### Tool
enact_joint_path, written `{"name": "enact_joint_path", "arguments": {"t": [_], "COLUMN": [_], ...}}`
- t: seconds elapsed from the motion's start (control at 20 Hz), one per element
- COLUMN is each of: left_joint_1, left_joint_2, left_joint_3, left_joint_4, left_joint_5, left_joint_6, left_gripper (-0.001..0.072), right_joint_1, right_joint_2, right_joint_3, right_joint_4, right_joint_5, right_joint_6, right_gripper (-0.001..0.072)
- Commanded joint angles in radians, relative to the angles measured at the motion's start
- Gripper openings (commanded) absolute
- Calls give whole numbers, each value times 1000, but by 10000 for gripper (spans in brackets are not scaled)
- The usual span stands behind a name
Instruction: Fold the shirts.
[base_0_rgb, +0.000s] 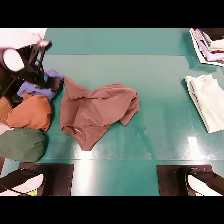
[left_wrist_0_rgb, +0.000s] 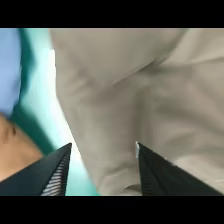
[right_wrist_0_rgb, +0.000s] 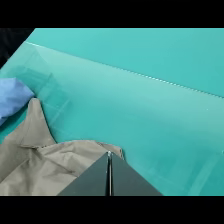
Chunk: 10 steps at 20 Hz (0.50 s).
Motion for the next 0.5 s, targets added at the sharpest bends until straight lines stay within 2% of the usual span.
{"name": "enact_joint_path", "arguments": {"t": [0.0, 0.25, 0.45], "left_joint_1": [115, 162, 161], "left_joint_2": [-5, -6, -60], "left_joint_3": [-199, -345, -360], "left_joint_4": [-43, -88, -145], "left_joint_5": [89, 219, 253], "left_joint_6": [-3, -3, -3], "left_gripper": [490, 490, 490], "right_joint_1": [1, 2, 2], "right_joint_2": [-8, -43, -48], "right_joint_3": [-2, -2, -2], "right_joint_4": [-1, 3, 3], "right_joint_5": [2, 5, 5], "right_joint_6": [0, 0, 0], "right_gripper": [15, 15, 15]}}
